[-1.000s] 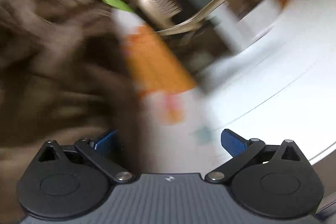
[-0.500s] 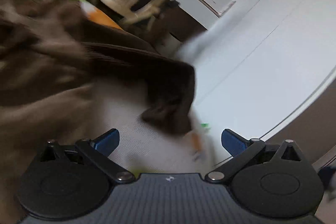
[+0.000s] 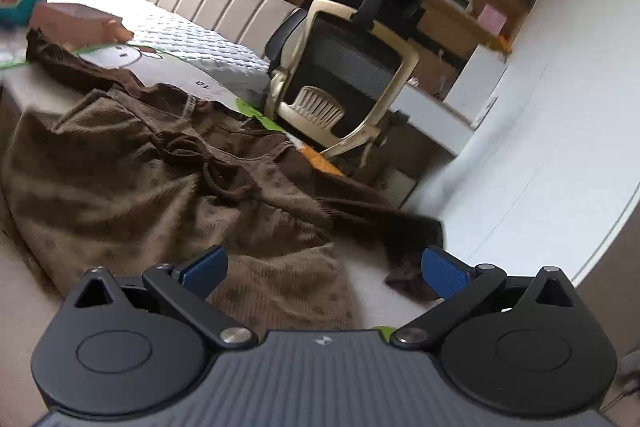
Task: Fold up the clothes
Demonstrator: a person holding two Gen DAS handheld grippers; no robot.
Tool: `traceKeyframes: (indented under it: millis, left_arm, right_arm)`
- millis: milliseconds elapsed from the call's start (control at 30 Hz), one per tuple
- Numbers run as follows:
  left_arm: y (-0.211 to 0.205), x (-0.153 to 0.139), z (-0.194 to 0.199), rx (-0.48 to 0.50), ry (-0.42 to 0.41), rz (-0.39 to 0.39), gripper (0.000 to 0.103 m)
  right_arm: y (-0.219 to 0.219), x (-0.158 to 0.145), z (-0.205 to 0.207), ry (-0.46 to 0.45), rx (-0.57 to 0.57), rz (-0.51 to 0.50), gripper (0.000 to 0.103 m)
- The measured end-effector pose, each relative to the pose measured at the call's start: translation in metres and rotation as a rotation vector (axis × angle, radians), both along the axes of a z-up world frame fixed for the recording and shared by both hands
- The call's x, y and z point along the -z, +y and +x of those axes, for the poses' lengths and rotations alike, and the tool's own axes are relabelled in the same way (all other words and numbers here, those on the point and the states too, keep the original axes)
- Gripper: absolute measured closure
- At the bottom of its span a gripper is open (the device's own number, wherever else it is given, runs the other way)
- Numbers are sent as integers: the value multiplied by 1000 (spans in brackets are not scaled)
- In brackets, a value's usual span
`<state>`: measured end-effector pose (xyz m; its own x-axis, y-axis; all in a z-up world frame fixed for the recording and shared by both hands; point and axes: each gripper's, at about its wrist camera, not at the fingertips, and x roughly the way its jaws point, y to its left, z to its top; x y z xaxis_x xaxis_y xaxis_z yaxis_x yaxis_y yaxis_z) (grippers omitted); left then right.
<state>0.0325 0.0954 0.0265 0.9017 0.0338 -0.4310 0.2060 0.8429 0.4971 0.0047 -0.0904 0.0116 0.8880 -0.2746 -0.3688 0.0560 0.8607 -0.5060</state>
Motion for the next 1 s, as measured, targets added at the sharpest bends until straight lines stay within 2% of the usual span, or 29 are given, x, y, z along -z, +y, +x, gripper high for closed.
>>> traceKeyframes:
  millis: [67, 167, 300, 400, 467, 600, 667, 733, 833, 867, 900, 933, 1000]
  left_arm:
    - [20, -14, -11, -79, -64, -5, 5]
    - [44, -32, -25, -115, -90, -47, 6]
    - [48, -43, -27, 7, 70, -231, 5]
    - [33, -42, -5, 100, 224, -414, 5]
    - [20, -37, 21, 122, 324, -580, 5]
    - [9, -10, 96, 75, 515, -957, 5]
    - [6, 4, 135, 15, 557, -1073, 5]
    - [5, 15, 165, -70, 534, -1079, 5]
    - [8, 29, 204, -196, 478, -1058, 8]
    - [11, 31, 212, -221, 461, -1052, 21]
    - [13, 34, 220, -243, 446, -1041, 40]
    - [17, 36, 225, -260, 432, -1033, 49]
    - [26, 40, 229, -283, 407, -1026, 80]
  right_arm:
    - [0, 1, -3, -8, 17, -25, 0]
    - [-8, 1, -4, -10, 50, 1, 0]
    - [-16, -4, 6, -15, 60, 62, 0]
    - [-21, -9, 28, 15, 8, 164, 0]
    - [-31, -14, 55, 29, -13, 300, 0]
    - [-57, -17, 111, 39, -8, 591, 0]
    - [-66, -8, 138, 20, 5, 665, 0]
    - [-69, 5, 157, -7, 17, 650, 0]
    - [-71, 27, 164, 21, 14, 660, 0]
    - [-70, 34, 162, 50, -13, 677, 0]
    - [-69, 42, 160, 78, -40, 694, 0]
    - [-65, 50, 157, 129, -62, 698, 0]
    - [-57, 58, 152, 220, -104, 729, 0]
